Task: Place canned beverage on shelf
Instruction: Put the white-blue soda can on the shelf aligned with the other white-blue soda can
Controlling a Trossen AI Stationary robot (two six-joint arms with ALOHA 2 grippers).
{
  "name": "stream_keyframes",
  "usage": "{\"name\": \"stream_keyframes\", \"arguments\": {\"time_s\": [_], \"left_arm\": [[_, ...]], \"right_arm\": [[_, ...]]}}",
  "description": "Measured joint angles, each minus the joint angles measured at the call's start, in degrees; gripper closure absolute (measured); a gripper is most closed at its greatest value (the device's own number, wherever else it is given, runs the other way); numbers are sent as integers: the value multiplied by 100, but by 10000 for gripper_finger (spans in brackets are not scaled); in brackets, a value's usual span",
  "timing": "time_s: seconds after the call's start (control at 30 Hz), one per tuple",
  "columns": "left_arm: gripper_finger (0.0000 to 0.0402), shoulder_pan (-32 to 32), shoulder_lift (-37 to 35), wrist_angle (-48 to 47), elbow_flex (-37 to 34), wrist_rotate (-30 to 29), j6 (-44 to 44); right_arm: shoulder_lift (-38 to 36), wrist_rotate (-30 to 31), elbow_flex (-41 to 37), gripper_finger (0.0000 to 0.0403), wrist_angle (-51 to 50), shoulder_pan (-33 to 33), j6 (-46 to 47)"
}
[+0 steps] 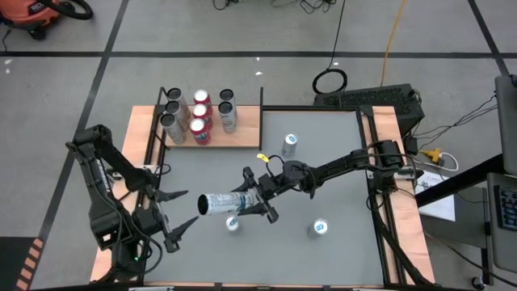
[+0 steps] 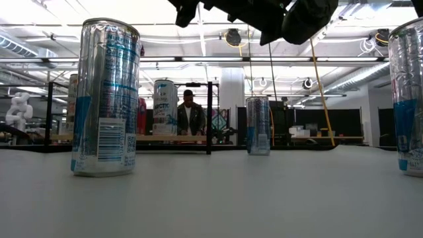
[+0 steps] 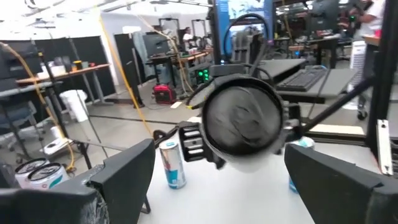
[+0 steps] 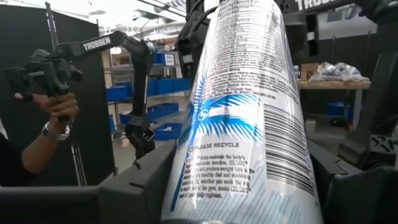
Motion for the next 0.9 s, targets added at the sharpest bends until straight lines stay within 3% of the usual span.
{"name": "stream_keyframes", "arguments": {"time_s": [0.3, 0.57, 0.77, 0.9], "left_arm": [[38, -422, -50, 26, -47, -89, -169], [38, 145, 367, 305, -190, -102, -567], [38, 666, 657, 1613, -190, 134, 294], [38, 927, 678, 3293, -190, 795, 1771]], "right_arm": [[-160, -15, -2, 191, -131, -70, 68], [-277, -106, -2, 191, 232, -67, 66], [-275, -354, -2, 191, 309, -56, 65], [-273, -367, -7, 191, 305, -59, 66]]}}
